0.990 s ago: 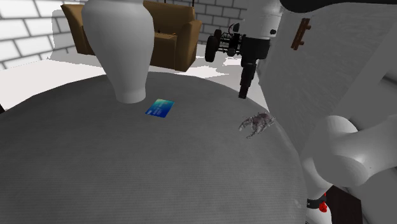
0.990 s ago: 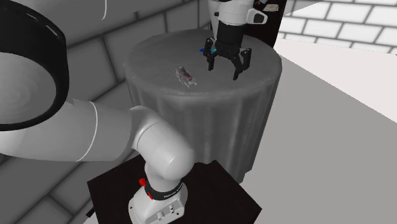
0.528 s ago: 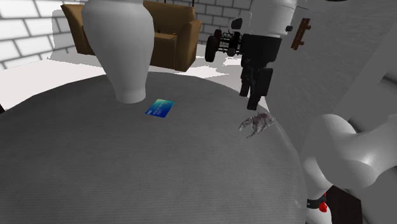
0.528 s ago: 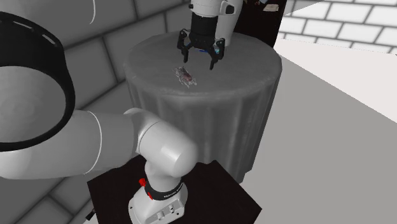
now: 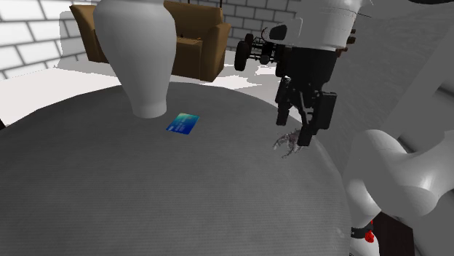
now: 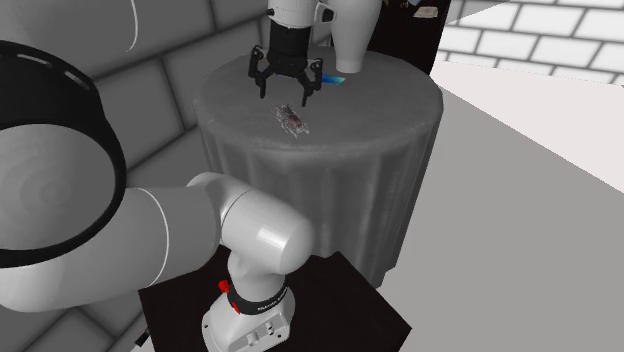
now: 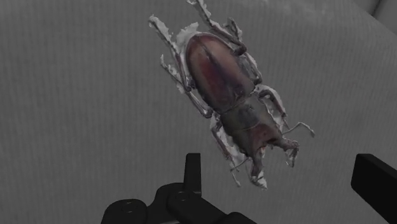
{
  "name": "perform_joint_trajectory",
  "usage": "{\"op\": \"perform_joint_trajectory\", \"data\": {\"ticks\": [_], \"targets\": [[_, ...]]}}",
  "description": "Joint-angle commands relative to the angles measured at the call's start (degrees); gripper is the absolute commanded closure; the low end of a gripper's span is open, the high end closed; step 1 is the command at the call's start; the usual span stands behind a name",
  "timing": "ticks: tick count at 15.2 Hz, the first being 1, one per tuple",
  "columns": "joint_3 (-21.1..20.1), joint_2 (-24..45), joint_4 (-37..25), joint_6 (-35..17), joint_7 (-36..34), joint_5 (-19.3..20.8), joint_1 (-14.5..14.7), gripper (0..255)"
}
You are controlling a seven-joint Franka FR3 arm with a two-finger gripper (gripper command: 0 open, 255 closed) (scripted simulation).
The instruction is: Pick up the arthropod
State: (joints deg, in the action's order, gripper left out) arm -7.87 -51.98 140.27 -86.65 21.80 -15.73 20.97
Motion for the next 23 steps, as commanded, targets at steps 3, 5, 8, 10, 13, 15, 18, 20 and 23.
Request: {"op": "perform_joint_trajectory", "data": {"ticks": [3,5,8,10,13,15,18,20,23], "targets": [[-0.3,-1.0,3.8,-2.7,0.7,-0.4,0.2,0],[-0.4,-1.1,4.3,-3.1,0.7,-0.4,0.2,0],[-0.4,-1.0,4.4,-3.3,0.8,-0.4,0.1,255],[-0.4,-0.9,4.3,-3.4,0.8,-0.4,0.1,255],[-0.4,-0.6,4.1,-3.4,0.8,-0.4,0.1,255],[-0.4,-1.1,4.3,-3.1,0.7,-0.4,0.2,255],[-0.1,-0.5,1.7,-1.1,0.4,-0.1,0.1,255],[0.1,-0.1,-0.1,0.2,0.1,0.1,0.1,255],[0.4,0.7,-2.8,2.1,-0.3,0.3,0.0,255]]}}
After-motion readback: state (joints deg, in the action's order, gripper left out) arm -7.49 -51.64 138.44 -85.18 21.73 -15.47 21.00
